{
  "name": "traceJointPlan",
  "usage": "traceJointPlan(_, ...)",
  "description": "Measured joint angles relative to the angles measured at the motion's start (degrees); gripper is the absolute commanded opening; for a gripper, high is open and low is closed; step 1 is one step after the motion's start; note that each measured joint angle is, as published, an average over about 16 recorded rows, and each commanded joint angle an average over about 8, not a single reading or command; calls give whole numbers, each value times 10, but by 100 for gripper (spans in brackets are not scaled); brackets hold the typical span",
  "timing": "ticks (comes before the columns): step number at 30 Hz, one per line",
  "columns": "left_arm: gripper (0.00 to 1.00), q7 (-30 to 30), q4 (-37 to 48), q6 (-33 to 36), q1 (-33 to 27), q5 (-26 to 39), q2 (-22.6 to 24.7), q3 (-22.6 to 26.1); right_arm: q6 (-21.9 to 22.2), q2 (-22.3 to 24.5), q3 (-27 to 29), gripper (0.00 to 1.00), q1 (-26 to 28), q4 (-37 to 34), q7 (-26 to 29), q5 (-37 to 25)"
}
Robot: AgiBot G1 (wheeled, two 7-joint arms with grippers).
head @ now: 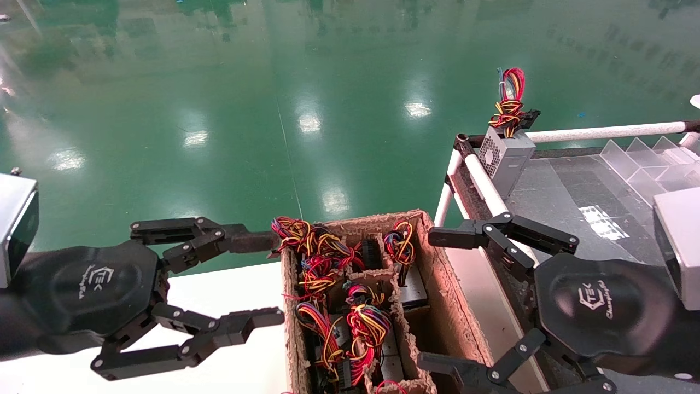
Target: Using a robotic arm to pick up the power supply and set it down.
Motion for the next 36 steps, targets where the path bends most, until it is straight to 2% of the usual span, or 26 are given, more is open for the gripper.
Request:
traceJointPlan(25, 0, 0, 0, 0, 0, 0, 0, 0, 0, 0, 0, 100, 0, 0, 0, 0)
traceJointPlan(26, 3, 0, 0, 0, 0, 0, 0, 0, 0, 0, 0, 100, 0, 0, 0, 0)
traceJointPlan(33, 91, 0, 0, 0, 0, 0, 0, 0, 0, 0, 0, 100, 0, 0, 0, 0)
traceJointPlan(34, 100, 0, 0, 0, 0, 0, 0, 0, 0, 0, 0, 100, 0, 0, 0, 0)
traceJointPlan(36, 100, 0, 0, 0, 0, 0, 0, 0, 0, 0, 0, 100, 0, 0, 0, 0)
